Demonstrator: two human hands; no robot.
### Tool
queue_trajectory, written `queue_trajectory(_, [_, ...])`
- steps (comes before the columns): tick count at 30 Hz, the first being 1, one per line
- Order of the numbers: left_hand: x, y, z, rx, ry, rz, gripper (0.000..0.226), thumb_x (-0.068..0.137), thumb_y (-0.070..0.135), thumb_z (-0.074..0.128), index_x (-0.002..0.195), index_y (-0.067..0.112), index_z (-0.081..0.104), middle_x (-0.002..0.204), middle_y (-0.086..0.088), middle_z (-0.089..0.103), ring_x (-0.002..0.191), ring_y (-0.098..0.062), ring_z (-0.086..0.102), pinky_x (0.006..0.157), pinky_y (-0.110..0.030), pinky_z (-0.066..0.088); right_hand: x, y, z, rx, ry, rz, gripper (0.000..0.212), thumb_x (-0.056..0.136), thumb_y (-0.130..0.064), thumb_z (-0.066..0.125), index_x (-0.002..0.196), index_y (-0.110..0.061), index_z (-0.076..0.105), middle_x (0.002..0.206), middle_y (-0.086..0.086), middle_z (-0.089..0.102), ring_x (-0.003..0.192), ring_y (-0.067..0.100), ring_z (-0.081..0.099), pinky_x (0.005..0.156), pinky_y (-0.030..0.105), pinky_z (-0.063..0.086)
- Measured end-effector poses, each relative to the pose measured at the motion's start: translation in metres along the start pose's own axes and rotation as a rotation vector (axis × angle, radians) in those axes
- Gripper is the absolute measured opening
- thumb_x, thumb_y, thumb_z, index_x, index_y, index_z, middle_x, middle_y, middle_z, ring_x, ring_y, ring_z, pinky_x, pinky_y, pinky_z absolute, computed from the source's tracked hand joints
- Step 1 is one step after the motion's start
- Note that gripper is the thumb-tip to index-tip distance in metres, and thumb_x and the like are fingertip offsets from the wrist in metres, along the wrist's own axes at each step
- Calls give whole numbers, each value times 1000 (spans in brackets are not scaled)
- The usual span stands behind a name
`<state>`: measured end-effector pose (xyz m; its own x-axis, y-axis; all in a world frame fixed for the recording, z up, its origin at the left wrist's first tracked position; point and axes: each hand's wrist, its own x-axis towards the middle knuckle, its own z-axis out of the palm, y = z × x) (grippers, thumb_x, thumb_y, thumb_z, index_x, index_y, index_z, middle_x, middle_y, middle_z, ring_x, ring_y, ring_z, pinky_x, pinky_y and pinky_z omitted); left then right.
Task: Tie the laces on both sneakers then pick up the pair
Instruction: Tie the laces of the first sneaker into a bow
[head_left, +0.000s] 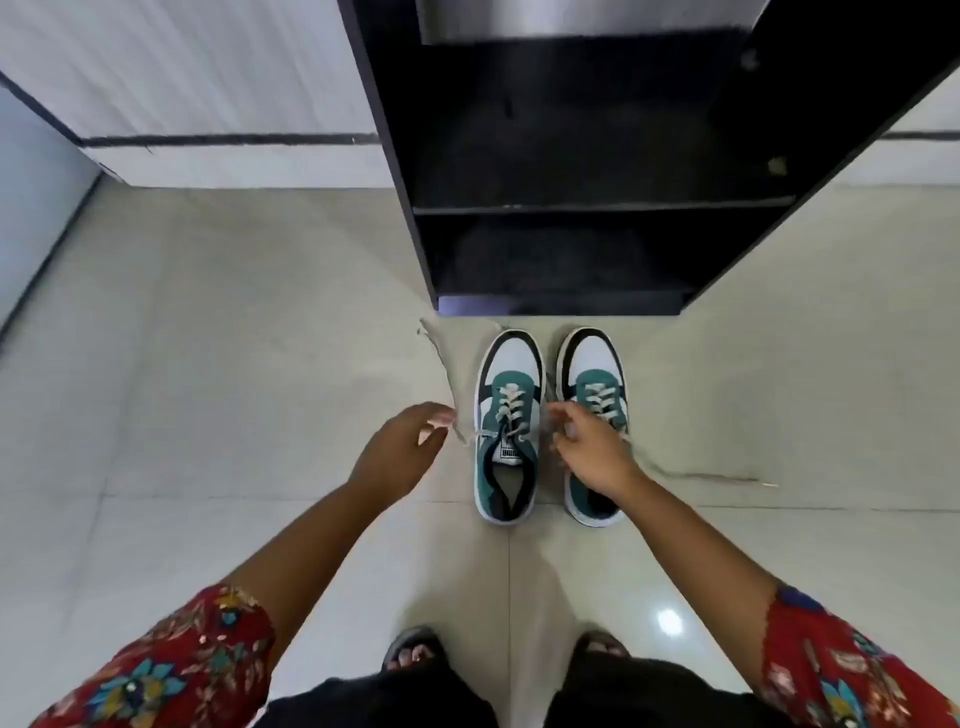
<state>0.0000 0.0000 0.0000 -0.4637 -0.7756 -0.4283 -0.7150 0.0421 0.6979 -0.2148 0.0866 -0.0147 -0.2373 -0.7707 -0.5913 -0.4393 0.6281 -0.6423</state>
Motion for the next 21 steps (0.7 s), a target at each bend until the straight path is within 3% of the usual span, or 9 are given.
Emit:
queue_trajectory(3, [26, -22, 27, 122, 6, 71, 33, 91, 18, 50, 123, 21, 53, 125, 1, 61, 111, -18, 57, 89, -24, 41, 23, 11, 24, -128, 45, -71, 58, 88, -10, 52, 142, -16, 31, 143, 9, 46, 119, 29, 55, 99, 38, 46])
queue_trajectory(5, [35, -27, 38, 210, -36, 106, 40, 90, 26, 52, 129, 23, 47, 124, -1, 62, 111, -21, 58, 94, -31, 44, 28, 14, 33, -177, 120, -92, 64, 86, -12, 53, 143, -18, 25, 136, 12, 50, 112, 30, 59, 92, 40, 50])
queue_trajectory(7, [37, -30, 46, 276, -36, 151, 41, 88, 30, 53, 128, 26, 46, 108, 3, 68, 99, -20, 62, 94, -35, 44, 25, 17, 35, -308, 139, -86, 66, 86, -16, 53, 144, -19, 21, 128, 14, 53, 104, 33, 61, 80, 38, 50])
queue_trajectory(9, [37, -29, 49, 357, -6, 202, 33, 87, 24, 51, 120, 26, 52, 94, 6, 70, 89, -18, 63, 95, -32, 39, 19, 14, 28, -484, 93, -64, 58, 86, -24, 52, 139, -18, 29, 125, 11, 56, 102, 34, 61, 76, 38, 49])
queue_trajectory(13, [36, -32, 52, 345, 13, 220, 24, 82, 25, 45, 94, 16, 64, 97, -4, 62, 87, -24, 58, 90, -38, 43, 10, 9, 17, -675, 44, -89, 26, 87, -36, 47, 101, -15, 54, 111, 9, 62, 98, 31, 61, 68, 31, 41])
queue_trajectory(15, [37, -31, 56, 273, -10, 198, 35, 81, 39, 39, 91, 14, 62, 101, -5, 59, 92, -24, 56, 89, -36, 43, 13, 10, 18, -648, 16, -112, 30, 86, -40, 47, 99, -15, 55, 111, 7, 58, 98, 28, 59, 70, 31, 41])
queue_trajectory(17, [38, -32, 58, 243, -9, 163, 35, 84, 48, 38, 89, 18, 57, 88, 3, 62, 86, -18, 58, 97, -35, 35, 18, 11, 21, -508, -4, -116, 34, 85, -48, 48, 97, -17, 51, 102, 4, 57, 91, 24, 58, 71, 33, 43])
queue_trajectory(19, [39, -29, 58, 225, -3, 160, 24, 89, 45, 45, 91, 24, 55, 72, 8, 62, 75, -8, 57, 104, -35, 24, 24, 12, 23, -398, -19, -128, 31, 86, -51, 48, 84, -21, 48, 84, -1, 56, 78, 20, 55, 64, 34, 41])
queue_trajectory(21, [40, -27, 55, 211, 48, 205, 15, 89, 38, 51, 91, 28, 63, 73, 10, 65, 70, -1, 54, 107, -39, 27, 25, 14, 25, -334, -32, -145, 32, 88, -49, 48, 67, -25, 43, 67, -4, 51, 69, 19, 53, 56, 32, 35])
